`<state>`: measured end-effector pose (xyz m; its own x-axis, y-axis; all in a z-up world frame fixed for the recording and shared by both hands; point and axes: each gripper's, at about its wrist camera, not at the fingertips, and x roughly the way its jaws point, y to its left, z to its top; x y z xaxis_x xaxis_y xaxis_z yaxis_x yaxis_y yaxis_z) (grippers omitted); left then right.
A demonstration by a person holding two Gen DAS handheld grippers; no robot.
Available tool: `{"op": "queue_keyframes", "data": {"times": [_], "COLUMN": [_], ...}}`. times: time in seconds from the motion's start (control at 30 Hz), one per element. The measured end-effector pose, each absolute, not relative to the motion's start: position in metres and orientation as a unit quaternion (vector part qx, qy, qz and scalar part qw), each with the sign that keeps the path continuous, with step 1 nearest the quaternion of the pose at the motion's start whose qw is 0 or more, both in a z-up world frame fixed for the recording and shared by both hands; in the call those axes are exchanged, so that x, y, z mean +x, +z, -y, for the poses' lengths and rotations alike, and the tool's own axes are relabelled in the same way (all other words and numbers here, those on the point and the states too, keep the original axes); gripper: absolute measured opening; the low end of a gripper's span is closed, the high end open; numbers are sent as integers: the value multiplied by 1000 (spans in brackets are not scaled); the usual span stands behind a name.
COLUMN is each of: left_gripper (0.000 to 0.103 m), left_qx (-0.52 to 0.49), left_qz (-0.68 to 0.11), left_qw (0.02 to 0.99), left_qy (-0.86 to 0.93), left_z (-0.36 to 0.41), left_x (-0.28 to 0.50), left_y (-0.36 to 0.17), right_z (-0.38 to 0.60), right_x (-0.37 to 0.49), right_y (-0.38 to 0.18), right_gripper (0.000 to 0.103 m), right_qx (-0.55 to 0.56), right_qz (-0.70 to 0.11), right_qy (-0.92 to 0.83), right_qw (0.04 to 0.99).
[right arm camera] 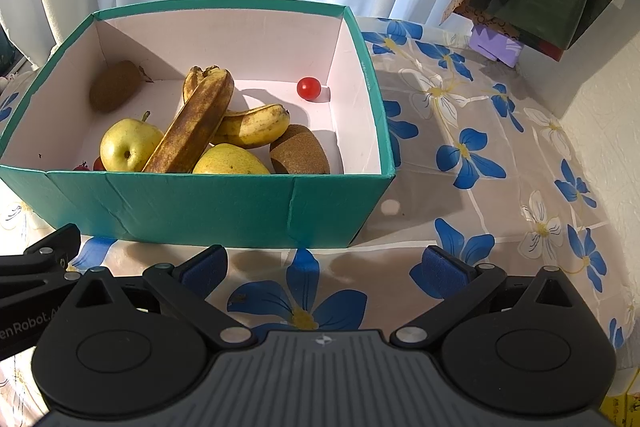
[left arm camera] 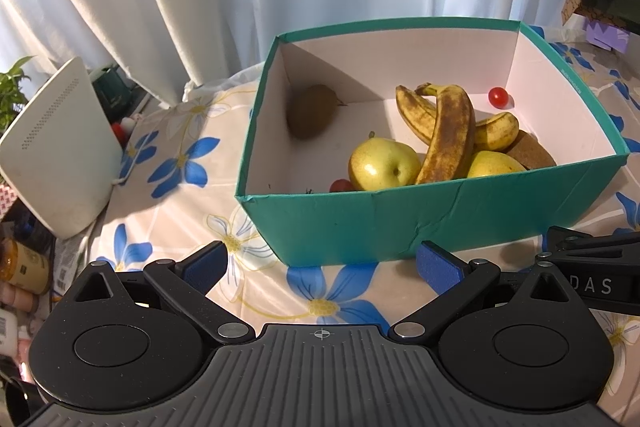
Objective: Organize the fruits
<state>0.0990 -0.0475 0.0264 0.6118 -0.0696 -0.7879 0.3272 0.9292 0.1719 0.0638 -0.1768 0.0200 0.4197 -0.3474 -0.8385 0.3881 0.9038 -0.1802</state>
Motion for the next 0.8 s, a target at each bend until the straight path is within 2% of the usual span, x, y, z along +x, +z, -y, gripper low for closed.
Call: {"op": "queue_keyframes", "data": {"times": [0.8], "left_gripper": [103], "left_qx": [158], "left_qz": [-426], "left_qw": [883], "left_qy": [-113], "left_z": [50], "left_x": [99], "left_y": [24], "right_z": [177], "right_x": [64], "right_y": [21], "right_gripper": [103], "right_qx": [17], "right_qz": [-490], "right_qy": [-218], "right_qw": [844]}}
